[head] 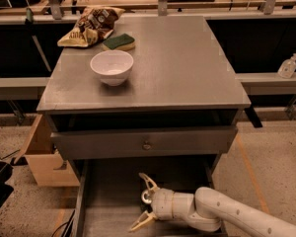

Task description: Pick green can from middle drawer and place on counter

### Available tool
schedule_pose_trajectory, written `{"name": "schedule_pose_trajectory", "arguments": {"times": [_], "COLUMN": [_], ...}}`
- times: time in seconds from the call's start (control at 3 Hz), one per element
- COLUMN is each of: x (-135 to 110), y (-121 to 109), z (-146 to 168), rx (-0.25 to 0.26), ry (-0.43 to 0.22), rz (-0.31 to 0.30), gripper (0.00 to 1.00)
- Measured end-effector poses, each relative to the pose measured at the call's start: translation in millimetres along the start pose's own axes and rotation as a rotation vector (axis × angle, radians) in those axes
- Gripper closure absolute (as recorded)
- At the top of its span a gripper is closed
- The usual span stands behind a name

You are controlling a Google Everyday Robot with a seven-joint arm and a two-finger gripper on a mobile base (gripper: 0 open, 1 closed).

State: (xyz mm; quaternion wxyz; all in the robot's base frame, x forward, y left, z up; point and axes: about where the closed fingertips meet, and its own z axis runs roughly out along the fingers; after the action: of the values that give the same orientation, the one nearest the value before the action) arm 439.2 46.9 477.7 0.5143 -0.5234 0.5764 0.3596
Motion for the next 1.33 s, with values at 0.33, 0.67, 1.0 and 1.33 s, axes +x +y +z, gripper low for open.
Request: {"name": "schedule_pose_trajectory", "arguments": {"times": [0.33,0.67,1.0,1.33], "x": [-28,-40,-28,-10], "y": [1,-1,-10,-17], "z": [-2,-2,-10,-21], "rx": [-0.014,-0.016,0.001,0.02], "ry": [-0.035,-0.044,-0.038,-0.03], "rz": [0.031,0.047,0.058,0.051], "gripper": [0.0,0.0,0.0,0.0]}}
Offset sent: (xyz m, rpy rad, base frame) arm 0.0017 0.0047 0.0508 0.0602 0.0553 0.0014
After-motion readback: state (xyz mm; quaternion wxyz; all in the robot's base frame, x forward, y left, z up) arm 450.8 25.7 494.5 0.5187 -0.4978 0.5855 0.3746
